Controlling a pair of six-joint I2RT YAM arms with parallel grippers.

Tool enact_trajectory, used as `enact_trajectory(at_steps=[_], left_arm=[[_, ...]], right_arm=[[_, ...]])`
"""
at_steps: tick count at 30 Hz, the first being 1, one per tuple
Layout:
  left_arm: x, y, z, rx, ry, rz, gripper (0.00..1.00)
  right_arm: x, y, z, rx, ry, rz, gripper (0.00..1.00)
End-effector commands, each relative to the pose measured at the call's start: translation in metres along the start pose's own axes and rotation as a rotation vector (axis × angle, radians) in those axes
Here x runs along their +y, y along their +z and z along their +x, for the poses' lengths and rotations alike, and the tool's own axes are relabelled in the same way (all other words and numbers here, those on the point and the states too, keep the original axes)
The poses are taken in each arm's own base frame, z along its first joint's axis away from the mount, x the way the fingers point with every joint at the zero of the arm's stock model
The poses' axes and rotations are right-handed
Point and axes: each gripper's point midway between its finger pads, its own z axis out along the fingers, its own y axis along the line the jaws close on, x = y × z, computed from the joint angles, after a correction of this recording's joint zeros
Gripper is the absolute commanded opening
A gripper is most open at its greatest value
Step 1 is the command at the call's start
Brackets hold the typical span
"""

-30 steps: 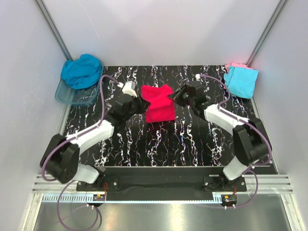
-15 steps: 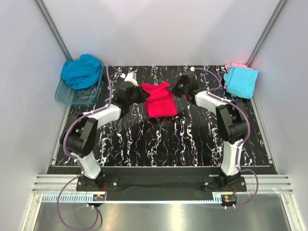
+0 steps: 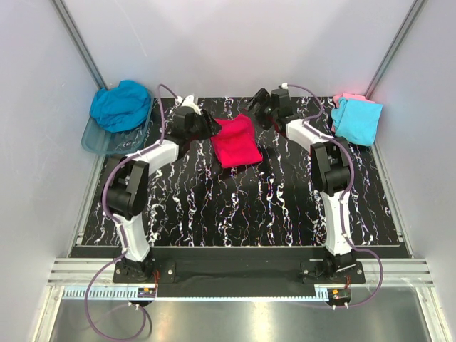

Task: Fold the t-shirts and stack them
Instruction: Fold the tshirt

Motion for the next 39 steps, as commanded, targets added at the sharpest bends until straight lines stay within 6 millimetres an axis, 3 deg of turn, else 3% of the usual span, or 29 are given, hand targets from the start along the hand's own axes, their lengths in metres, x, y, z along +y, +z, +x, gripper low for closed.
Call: enact_trajectory(at_steps=[1, 4, 6, 11, 13, 14, 15, 16, 17, 18, 19, 20, 21, 23, 24, 26, 27, 29, 30, 33, 39], left_arm=[[-0.018, -0.008, -0.042, -0.078, 0.041, 0.040, 0.56], [-0.022, -0.022, -0.059, -0.117, 0.032, 0.040, 0.58], [-0.026, -0.037, -0.076, -0.162, 0.024, 0.042, 0.61], [-0.042, -0.082, -0.106, -0.257, 0.014, 0.061, 0.68], [-0.045, -0.096, -0.101, -0.255, -0.005, 0.074, 0.69], [-0.060, -0.116, -0.106, -0.275, -0.001, 0.120, 0.69], [-0.054, -0.121, -0.088, -0.248, -0.026, 0.116, 0.69], [-0.070, -0.144, -0.089, -0.274, -0.019, 0.160, 0.69], [-0.073, -0.152, -0.079, -0.273, -0.024, 0.168, 0.69], [-0.063, -0.156, -0.051, -0.236, -0.031, 0.148, 0.69], [-0.066, -0.163, -0.039, -0.233, -0.029, 0.151, 0.70], [-0.083, -0.181, -0.027, -0.252, -0.018, 0.177, 0.70], [-0.072, -0.182, 0.003, -0.209, -0.023, 0.153, 0.70], [-0.082, -0.200, 0.030, -0.204, -0.024, 0.180, 0.70], [-0.071, -0.200, 0.058, -0.160, -0.041, 0.161, 0.70], [-0.076, -0.214, 0.081, -0.152, -0.037, 0.188, 0.70], [-0.064, -0.216, 0.101, -0.121, -0.036, 0.169, 0.70], [-0.067, -0.230, 0.114, -0.124, -0.030, 0.198, 0.70], [-0.058, -0.232, 0.127, -0.106, -0.026, 0.184, 0.70], [-0.052, -0.244, 0.139, -0.097, -0.024, 0.191, 0.70], [-0.046, -0.251, 0.144, -0.096, -0.009, 0.183, 0.69]], right_arm=[[0.038, -0.007, -0.027, -0.049, -0.055, -0.087, 1.00], [0.052, -0.021, -0.034, -0.064, -0.063, -0.103, 1.00], [0.044, -0.027, -0.029, -0.055, -0.056, -0.082, 1.00], [0.034, -0.058, -0.004, -0.048, -0.055, -0.065, 1.00], [0.030, -0.069, 0.014, -0.033, -0.080, -0.048, 1.00], [0.029, -0.072, 0.021, -0.023, -0.088, -0.047, 1.00], [0.030, -0.074, 0.029, -0.010, -0.095, -0.048, 1.00], [0.026, -0.075, 0.034, 0.000, -0.109, -0.044, 1.00], [0.026, -0.073, 0.037, 0.010, -0.117, -0.045, 1.00], [0.026, -0.072, 0.039, 0.021, -0.128, -0.053, 1.00], [0.026, -0.065, 0.040, 0.031, -0.159, -0.060, 1.00], [0.026, -0.061, 0.042, 0.042, -0.182, -0.062, 1.00], [0.024, -0.057, 0.039, 0.037, -0.207, -0.056, 1.00], [0.017, -0.042, 0.030, 0.028, -0.268, -0.037, 0.99], [0.014, -0.037, 0.028, 0.030, -0.272, -0.032, 0.98], [0.002, -0.022, 0.019, 0.037, -0.278, -0.012, 0.97], [-0.002, -0.017, 0.017, 0.036, -0.286, -0.004, 0.96], [-0.011, -0.002, 0.016, 0.053, -0.304, 0.006, 0.95], [-0.016, 0.001, 0.017, 0.072, -0.305, 0.017, 0.94], [-0.023, 0.017, 0.021, 0.113, -0.318, 0.025, 0.92], [-0.019, 0.029, 0.036, 0.170, -0.302, -0.022, 0.90]])
